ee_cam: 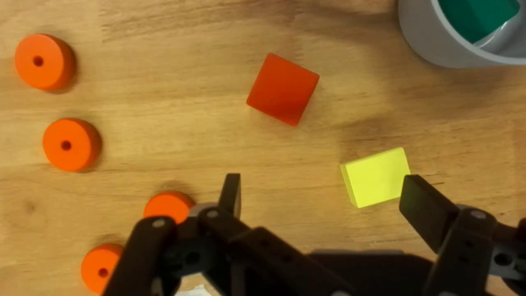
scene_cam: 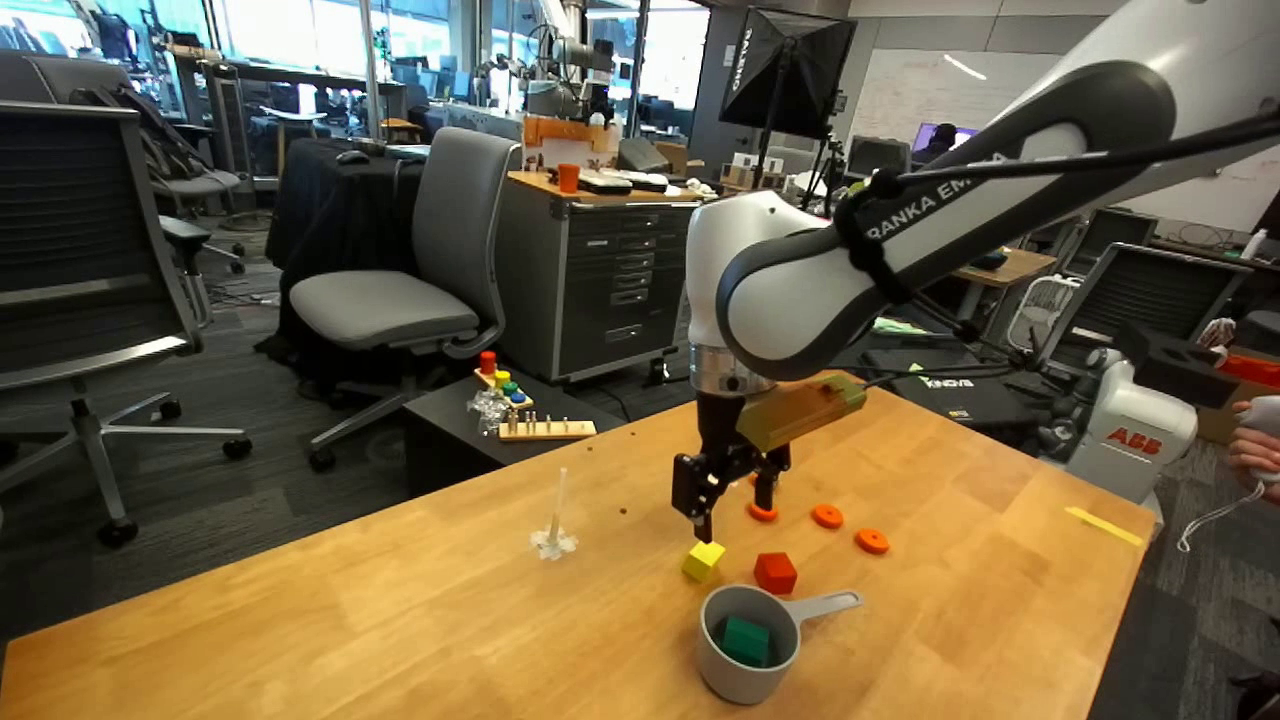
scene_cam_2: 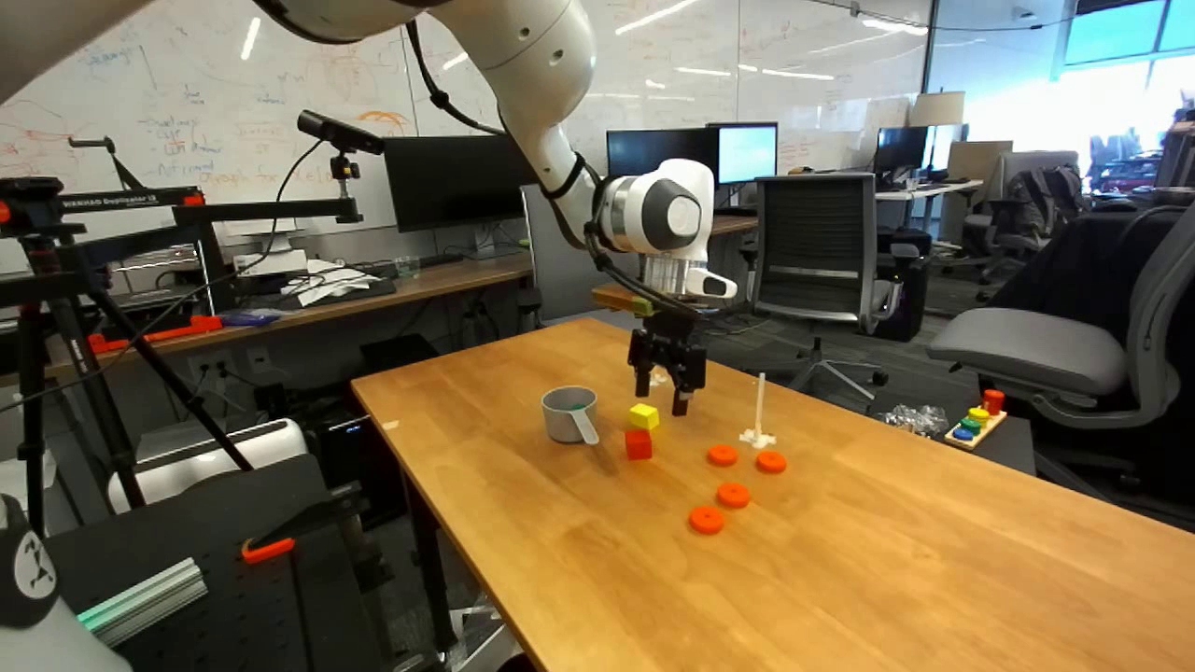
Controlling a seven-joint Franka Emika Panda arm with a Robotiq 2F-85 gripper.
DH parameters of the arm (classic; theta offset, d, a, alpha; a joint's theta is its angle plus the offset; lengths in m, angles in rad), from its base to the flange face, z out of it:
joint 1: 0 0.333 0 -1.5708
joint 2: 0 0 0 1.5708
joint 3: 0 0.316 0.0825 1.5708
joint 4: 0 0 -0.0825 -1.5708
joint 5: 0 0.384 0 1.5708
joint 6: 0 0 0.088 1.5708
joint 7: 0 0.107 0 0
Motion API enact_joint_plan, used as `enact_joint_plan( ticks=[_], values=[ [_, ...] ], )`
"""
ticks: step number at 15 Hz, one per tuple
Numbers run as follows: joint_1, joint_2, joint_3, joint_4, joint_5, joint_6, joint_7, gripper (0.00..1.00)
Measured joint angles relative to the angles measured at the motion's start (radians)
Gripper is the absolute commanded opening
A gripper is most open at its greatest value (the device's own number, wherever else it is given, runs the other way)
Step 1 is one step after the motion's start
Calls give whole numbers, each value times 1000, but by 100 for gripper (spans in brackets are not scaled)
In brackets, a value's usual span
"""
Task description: Place the green block, yellow block and then the orange block in the grey measuring cup
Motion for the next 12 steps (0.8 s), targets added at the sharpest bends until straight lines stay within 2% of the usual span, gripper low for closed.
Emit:
enact_joint_plan(
  ticks=[5,12],
  values=[
    [12,89,17,116,0,-21,-1,100],
    [41,137,22,237,7,-113,-3,100]
  ],
)
